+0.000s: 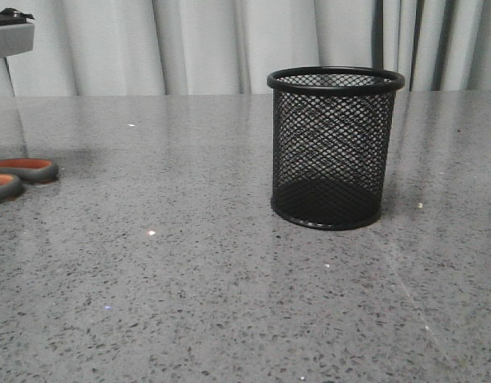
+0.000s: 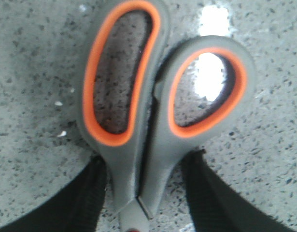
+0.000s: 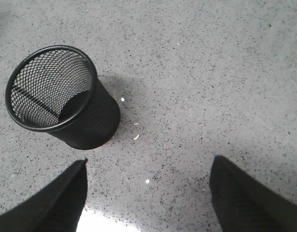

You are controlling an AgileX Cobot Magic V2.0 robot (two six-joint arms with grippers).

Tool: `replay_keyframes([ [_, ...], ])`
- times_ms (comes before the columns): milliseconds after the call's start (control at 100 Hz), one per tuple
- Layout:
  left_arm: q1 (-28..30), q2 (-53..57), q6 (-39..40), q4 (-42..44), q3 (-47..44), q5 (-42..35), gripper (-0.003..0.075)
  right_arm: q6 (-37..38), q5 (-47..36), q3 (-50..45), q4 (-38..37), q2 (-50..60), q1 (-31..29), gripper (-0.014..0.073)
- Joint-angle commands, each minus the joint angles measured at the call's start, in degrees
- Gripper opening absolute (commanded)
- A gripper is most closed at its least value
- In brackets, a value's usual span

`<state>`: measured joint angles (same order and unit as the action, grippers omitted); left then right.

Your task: Put scissors into bucket

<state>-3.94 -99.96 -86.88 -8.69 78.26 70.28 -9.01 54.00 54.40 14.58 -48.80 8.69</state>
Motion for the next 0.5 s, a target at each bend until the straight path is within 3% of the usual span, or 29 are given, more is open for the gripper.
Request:
replay_keyframes([
  [0, -0.58, 1.64, -0.24, -2.16, 1.18, 1.05, 0.022, -0.59, -3.38, 1.97, 0.78, -0.03, 0.07, 0.0476],
  [230, -0.58, 1.64, 0.65, -2.24, 1.18, 1.08, 0.0025, -0.59, -3.38, 1.97, 0.78, -0.03, 0.07, 0.0476],
  [490, -0.58, 2.41, 2.38, -2.24, 2.96, 2.93, -0.0002, -0.59, -3.48, 1.97, 0.78, -0.03, 0.07, 0.0476],
])
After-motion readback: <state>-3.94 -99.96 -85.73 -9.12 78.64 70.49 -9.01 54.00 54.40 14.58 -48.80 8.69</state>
